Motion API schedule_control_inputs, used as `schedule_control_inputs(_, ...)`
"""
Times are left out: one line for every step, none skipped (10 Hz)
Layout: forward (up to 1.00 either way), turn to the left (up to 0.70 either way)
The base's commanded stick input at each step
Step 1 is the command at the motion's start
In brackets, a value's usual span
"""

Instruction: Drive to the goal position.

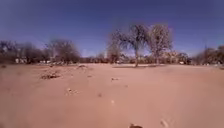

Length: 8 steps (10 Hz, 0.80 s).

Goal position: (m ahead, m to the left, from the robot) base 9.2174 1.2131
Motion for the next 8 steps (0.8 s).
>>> schedule_control_inputs(1.0, 0.0)
schedule_control_inputs(1.0, 0.0)
schedule_control_inputs(1.0, 0.0)
schedule_control_inputs(1.0, 0.0)
schedule_control_inputs(1.0, 0.0)
schedule_control_inputs(1.0, 0.0)
schedule_control_inputs(1.0, 0.0)
schedule_control_inputs(1.0, 0.0)
